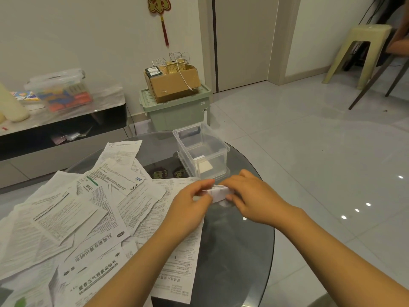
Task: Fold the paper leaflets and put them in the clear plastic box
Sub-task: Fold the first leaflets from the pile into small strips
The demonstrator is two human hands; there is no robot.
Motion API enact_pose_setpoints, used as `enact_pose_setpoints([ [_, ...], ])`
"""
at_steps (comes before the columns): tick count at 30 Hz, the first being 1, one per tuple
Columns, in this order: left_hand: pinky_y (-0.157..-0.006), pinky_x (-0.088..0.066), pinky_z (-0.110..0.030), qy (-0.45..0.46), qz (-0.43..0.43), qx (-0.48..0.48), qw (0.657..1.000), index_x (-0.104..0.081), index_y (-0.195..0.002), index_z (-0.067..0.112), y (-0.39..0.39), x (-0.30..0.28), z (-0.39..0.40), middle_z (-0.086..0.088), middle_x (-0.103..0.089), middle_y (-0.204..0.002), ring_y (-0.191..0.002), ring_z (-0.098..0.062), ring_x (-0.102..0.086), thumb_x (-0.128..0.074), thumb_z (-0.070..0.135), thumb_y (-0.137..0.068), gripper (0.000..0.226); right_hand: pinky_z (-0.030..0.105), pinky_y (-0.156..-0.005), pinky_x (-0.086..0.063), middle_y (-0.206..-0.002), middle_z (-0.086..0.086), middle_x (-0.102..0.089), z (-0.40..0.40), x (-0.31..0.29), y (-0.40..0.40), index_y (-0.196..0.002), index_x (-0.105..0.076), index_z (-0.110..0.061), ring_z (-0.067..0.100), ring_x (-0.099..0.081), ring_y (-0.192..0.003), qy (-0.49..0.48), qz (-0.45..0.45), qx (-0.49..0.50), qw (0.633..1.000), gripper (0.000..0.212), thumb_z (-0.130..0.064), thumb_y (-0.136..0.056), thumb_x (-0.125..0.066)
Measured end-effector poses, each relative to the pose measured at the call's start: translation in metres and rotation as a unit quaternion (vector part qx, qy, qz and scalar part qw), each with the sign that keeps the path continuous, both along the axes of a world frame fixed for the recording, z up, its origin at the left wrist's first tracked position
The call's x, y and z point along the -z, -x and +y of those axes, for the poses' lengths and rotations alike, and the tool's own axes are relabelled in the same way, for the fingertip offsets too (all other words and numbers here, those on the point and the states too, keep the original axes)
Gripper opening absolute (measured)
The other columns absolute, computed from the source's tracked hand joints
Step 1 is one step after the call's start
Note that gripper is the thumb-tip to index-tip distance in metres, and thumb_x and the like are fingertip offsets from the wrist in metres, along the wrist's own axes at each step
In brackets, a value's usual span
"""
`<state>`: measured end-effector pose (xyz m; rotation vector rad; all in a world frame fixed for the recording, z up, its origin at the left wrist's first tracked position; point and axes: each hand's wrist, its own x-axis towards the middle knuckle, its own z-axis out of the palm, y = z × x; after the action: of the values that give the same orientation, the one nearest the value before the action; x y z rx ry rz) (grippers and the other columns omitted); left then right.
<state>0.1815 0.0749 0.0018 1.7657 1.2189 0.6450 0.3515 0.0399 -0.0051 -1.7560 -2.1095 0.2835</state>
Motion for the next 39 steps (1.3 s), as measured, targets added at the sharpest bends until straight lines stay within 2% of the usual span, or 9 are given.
enact_pose_setpoints([
  [4, -0.086, -0.044, -0.009, -0.093, 0.014, 0.039, 0.995, -0.059, -0.122, 0.029, -0.002, 0.016, -0.002, 0.016, -0.060, -0.112, -0.099, 0.003, -0.055, -0.063, 0.015, -0.087, 0.038, 0.029, -0.083, -0.042, -0.114, -0.003, -0.055, 0.003, 0.002, 0.002, -0.125, -0.049, -0.021, 0.010, -0.040, -0.102, 0.066, 0.005, -0.011, 0.998, 0.030, -0.020, -0.095, -0.048],
  [8, -0.071, -0.045, -0.005, -0.105, 0.005, -0.005, 0.994, -0.064, -0.102, 0.027, -0.004, 0.022, 0.000, 0.012, -0.065, -0.096, -0.086, -0.001, -0.060, -0.068, 0.015, -0.084, 0.022, 0.025, -0.076, -0.039, -0.103, -0.001, -0.048, 0.002, 0.003, 0.006, -0.122, -0.048, -0.022, 0.017, -0.051, -0.099, 0.073, 0.065, 0.016, 0.995, 0.031, -0.023, -0.092, -0.056],
  [13, -0.061, -0.050, -0.011, -0.011, -0.032, -0.089, 0.995, -0.060, -0.095, 0.021, -0.005, 0.022, 0.007, 0.004, -0.063, -0.097, -0.080, -0.009, -0.062, -0.064, 0.015, -0.087, 0.011, 0.022, -0.076, -0.049, -0.098, -0.006, -0.057, 0.006, 0.001, 0.004, -0.120, -0.045, -0.027, 0.006, -0.055, -0.080, 0.097, 0.178, 0.083, 0.976, 0.046, -0.027, -0.082, -0.071],
  [19, -0.061, -0.054, -0.022, 0.109, -0.109, -0.131, 0.979, -0.061, -0.100, 0.018, -0.001, 0.023, 0.015, -0.006, -0.069, -0.101, -0.070, -0.015, -0.068, -0.065, 0.013, -0.087, 0.014, 0.027, -0.072, -0.050, -0.082, -0.001, -0.065, 0.010, 0.002, 0.005, -0.101, -0.057, -0.024, 0.009, -0.058, -0.069, 0.104, 0.217, 0.144, 0.960, 0.026, -0.021, -0.081, -0.072],
  [23, -0.065, -0.055, -0.023, 0.180, -0.148, -0.148, 0.961, -0.061, -0.103, 0.015, 0.005, 0.021, 0.018, -0.007, -0.071, -0.095, -0.063, -0.013, -0.065, -0.063, 0.012, -0.089, 0.015, 0.024, -0.067, -0.048, -0.079, 0.000, -0.065, 0.012, 0.002, 0.002, -0.101, -0.062, -0.023, 0.012, -0.060, -0.071, 0.107, 0.238, 0.160, 0.952, 0.018, -0.018, -0.085, -0.067],
  [26, -0.059, -0.052, -0.020, 0.165, -0.129, -0.164, 0.964, -0.061, -0.100, 0.017, 0.007, 0.020, 0.019, -0.006, -0.069, -0.094, -0.055, -0.010, -0.058, -0.062, 0.014, -0.090, 0.011, 0.027, -0.073, -0.050, -0.097, 0.003, -0.067, 0.014, 0.004, -0.001, -0.109, -0.063, -0.016, 0.019, -0.062, -0.086, 0.089, 0.242, 0.180, 0.949, 0.020, -0.013, -0.091, -0.056],
  [29, -0.060, -0.050, -0.021, 0.151, -0.115, -0.181, 0.965, -0.060, -0.103, 0.018, 0.008, 0.021, 0.021, -0.005, -0.067, -0.099, -0.057, -0.010, -0.057, -0.062, 0.017, -0.090, 0.014, 0.023, -0.068, -0.047, -0.099, 0.003, -0.066, 0.013, -0.001, -0.002, -0.109, -0.059, -0.010, 0.015, -0.060, -0.080, 0.058, 0.307, 0.209, 0.927, 0.017, -0.013, -0.093, -0.053],
  [32, -0.063, -0.053, -0.023, 0.179, -0.139, -0.176, 0.958, -0.058, -0.101, 0.018, 0.003, 0.020, 0.018, -0.008, -0.067, -0.100, -0.065, -0.013, -0.064, -0.061, 0.015, -0.090, 0.012, 0.020, -0.055, -0.046, -0.084, 0.005, -0.069, 0.008, -0.005, 0.005, -0.101, -0.056, -0.005, 0.010, -0.060, -0.059, 0.121, 0.418, 0.171, 0.884, 0.014, -0.011, -0.089, -0.060],
  [39, -0.068, -0.056, -0.025, 0.167, -0.151, -0.060, 0.973, -0.058, -0.108, 0.028, -0.005, 0.017, 0.011, -0.003, -0.068, -0.107, -0.089, -0.015, -0.068, -0.046, 0.007, -0.097, 0.026, 0.014, -0.046, -0.045, -0.072, -0.006, -0.068, 0.009, 0.000, 0.013, -0.101, -0.049, -0.011, 0.007, -0.061, -0.050, 0.158, 0.373, 0.169, 0.898, 0.029, -0.016, -0.082, -0.070],
])
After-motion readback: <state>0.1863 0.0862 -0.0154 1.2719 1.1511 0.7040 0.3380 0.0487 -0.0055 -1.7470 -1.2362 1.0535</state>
